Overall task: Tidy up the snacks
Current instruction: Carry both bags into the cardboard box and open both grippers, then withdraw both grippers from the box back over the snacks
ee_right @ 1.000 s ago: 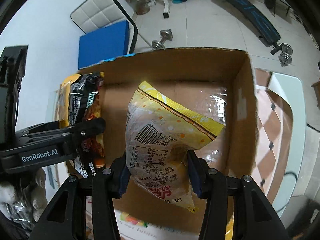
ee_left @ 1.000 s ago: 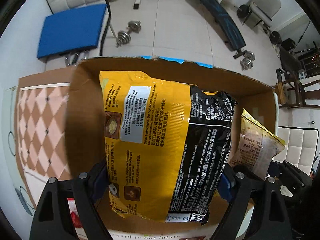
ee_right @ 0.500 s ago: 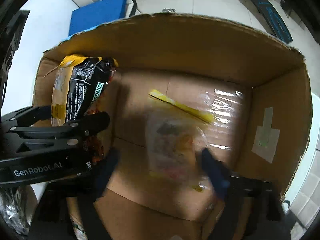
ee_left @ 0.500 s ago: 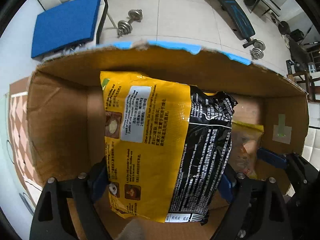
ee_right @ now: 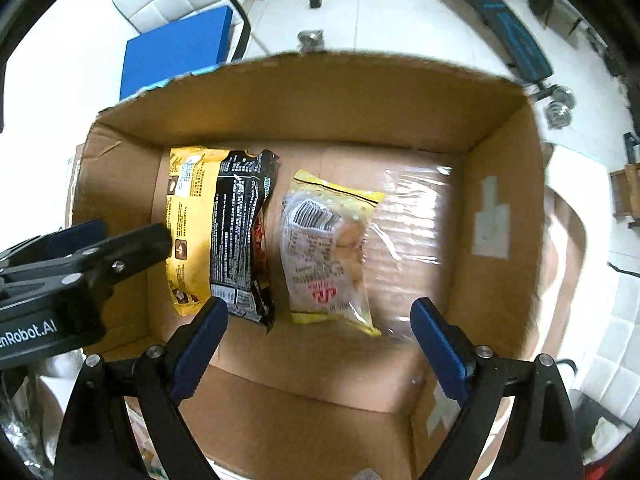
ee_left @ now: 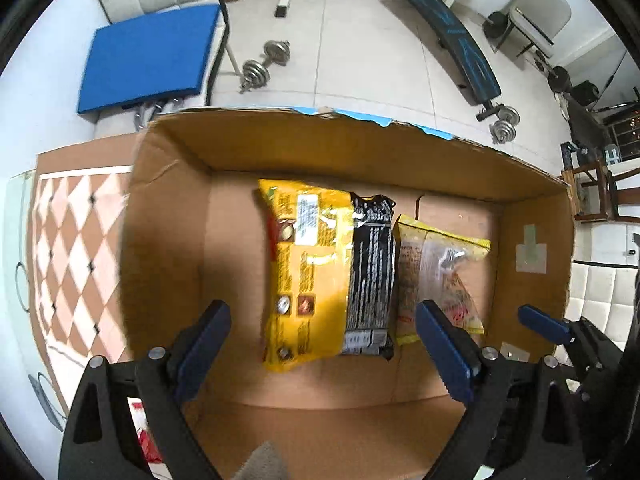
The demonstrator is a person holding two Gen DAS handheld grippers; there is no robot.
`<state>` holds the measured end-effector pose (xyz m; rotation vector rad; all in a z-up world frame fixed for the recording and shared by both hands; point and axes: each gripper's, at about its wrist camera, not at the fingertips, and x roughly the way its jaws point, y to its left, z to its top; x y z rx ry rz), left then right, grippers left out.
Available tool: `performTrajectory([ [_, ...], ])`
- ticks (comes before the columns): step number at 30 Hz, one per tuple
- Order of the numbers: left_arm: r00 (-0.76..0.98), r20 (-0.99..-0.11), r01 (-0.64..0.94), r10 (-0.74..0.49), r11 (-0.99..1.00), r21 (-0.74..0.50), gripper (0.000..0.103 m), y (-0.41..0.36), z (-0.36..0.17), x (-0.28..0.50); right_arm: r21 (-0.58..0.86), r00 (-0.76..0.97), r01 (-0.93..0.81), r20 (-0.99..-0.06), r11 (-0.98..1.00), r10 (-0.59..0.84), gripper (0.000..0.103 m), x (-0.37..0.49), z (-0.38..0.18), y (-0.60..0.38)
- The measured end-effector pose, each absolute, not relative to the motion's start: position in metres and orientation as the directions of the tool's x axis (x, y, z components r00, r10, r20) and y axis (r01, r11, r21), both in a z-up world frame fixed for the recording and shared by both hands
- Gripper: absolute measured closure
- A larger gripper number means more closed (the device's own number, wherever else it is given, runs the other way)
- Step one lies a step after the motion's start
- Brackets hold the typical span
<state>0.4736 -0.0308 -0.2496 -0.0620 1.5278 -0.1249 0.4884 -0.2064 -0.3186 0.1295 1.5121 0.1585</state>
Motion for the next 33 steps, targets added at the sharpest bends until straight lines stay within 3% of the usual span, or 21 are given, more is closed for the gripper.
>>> performTrajectory([
  [12, 0.248, -0.966, 0.025, -0.075, 0.997, -0.071, 0.009, -0.006, -0.182, 0.396, 0.090, 0.255, 0.035, -0.964, 0.995, 0.079, 0.006, 0.423, -0.240, -0.201],
  [21, 0.272, -0.959, 0.024, -0.080, 0.997, -0.076, 0.009, 0.005, -0.166, 0.317, 0.153, 0.262, 0.064, -0.956, 0.986, 0.131, 0.006, 0.341, -0.229, -0.206],
  [25, 0.233, -0.971, 0.045, -0.054, 0.998, -0.045, 0.009, 0.005, -0.186, 0.261, 0.117, 0.197, 0.012, -0.974, 0.993, 0.112, 0.006, 0.286, -0.247, -0.205],
  [33, 0.005, -1.000, 0.059, -0.007, 0.998, -0.007, 0.009, 0.009, -0.281, 0.161, 0.007, -0.067, -0.234, -0.998, 0.972, -0.009, 0.006, 0.182, -0.346, -0.190],
])
